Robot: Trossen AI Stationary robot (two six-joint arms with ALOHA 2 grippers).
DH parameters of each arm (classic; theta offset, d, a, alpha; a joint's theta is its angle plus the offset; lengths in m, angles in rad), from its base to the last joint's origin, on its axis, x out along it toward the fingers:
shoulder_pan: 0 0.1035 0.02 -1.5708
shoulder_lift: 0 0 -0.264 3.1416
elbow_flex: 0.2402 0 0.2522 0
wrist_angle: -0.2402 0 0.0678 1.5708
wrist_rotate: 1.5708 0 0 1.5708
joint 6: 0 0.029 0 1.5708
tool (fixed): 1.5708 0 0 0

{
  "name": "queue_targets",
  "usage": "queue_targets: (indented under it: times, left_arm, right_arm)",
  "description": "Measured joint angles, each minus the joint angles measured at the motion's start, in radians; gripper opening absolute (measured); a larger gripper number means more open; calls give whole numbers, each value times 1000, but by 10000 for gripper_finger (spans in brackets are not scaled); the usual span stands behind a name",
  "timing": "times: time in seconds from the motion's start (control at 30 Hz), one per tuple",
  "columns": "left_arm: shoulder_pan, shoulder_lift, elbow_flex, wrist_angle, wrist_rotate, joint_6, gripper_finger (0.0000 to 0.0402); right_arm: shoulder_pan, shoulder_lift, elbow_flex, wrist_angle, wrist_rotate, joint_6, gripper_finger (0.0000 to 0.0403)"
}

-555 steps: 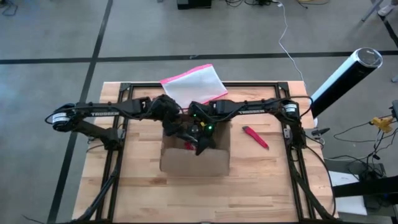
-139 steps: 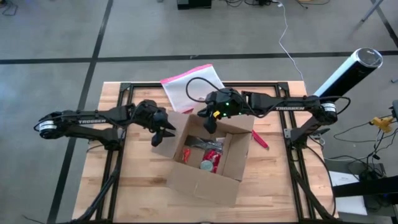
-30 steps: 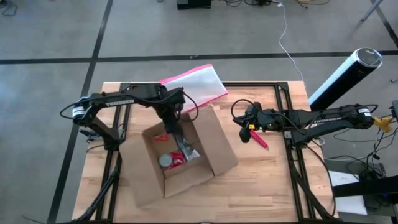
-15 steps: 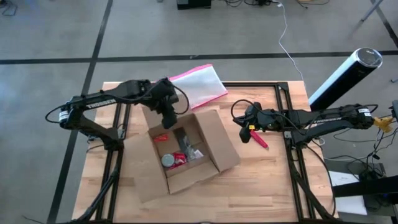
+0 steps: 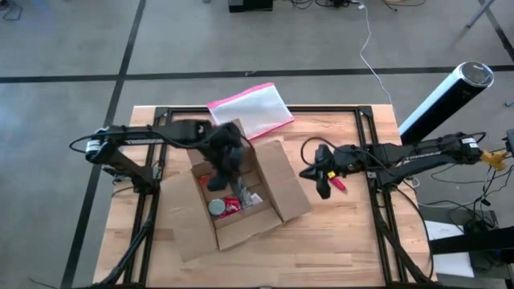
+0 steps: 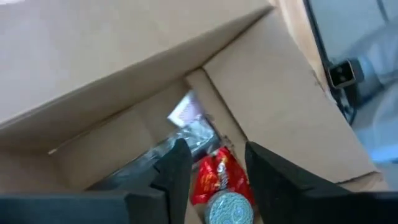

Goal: Unpack boxes
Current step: Open the cardboard box using the box cutter

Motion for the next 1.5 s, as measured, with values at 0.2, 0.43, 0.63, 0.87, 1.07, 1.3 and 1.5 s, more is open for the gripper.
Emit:
queue_targets:
  times: [0.2, 0.43, 0.63, 0.87, 1.07, 1.3, 1.5]
  left_arm:
    - [-38, 103, -1, 28, 98, 72, 91]
    - [-67, 183, -1, 22, 111, 177, 41]
    - [-68, 208, -1, 24, 141, 216, 3]
    - [-68, 215, -2, 23, 155, 216, 1]
    - [-66, 215, -2, 30, 156, 203, 1]
    - [-67, 215, -2, 42, 155, 173, 0]
    - [-67, 215, -2, 48, 155, 171, 0]
  right_arm:
    - [76, 22, 0, 9, -2, 20, 11]
    - [186, 139, 0, 58, -71, 53, 1]
    - [271, 208, 0, 109, -86, 80, 1]
    - [322, 233, 0, 128, -116, 85, 0]
    - [308, 309, 0, 99, -141, 44, 0]
    - [248, 386, 0, 67, -141, 45, 0]
    - [180, 376, 0, 20, -137, 13, 0]
